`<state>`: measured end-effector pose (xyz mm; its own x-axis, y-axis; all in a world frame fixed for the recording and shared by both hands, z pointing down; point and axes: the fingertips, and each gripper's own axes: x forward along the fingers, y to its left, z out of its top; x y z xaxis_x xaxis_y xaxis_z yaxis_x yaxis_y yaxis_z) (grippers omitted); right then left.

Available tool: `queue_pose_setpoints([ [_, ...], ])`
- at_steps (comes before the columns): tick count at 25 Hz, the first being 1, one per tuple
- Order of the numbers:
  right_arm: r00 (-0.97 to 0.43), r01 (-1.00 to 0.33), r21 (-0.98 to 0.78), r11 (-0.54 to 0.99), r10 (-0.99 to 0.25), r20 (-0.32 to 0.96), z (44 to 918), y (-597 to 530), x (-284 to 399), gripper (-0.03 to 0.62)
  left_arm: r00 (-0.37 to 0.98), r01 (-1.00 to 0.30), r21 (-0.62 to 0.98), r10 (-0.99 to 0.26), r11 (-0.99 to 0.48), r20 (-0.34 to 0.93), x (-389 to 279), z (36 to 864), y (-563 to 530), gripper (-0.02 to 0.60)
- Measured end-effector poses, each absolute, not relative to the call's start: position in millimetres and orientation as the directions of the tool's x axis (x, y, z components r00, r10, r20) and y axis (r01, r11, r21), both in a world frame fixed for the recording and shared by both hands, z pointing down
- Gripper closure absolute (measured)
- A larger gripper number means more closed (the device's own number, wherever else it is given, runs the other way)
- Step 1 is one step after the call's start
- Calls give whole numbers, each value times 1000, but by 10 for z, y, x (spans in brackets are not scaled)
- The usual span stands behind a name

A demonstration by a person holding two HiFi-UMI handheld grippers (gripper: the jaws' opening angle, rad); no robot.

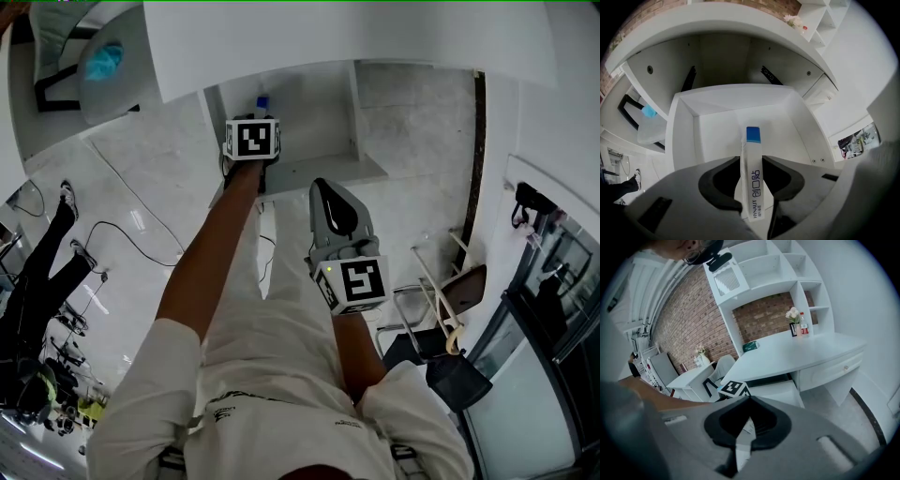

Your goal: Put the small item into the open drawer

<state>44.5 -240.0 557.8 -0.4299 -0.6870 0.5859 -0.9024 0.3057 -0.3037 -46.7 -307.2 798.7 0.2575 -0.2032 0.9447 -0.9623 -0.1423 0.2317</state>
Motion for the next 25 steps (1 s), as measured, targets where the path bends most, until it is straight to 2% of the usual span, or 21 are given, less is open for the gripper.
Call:
queue_pose_setpoints([
  [10,-415,-910,-266,319,-721,555,5232,-2455,355,595,299,-951,261,-279,-166,912,-557,7388,-3147,443],
  [18,-405,-914,-226,336,-759,510,4720,-2484,278,595,357,-933,302,-380,-197,854,-598,6578,-3091,445],
  [25,-389,-921,-190,340,-806,447,4126,-2436,237,595,391,-920,315,-493,-234,777,-689,5625,-2964,498],
])
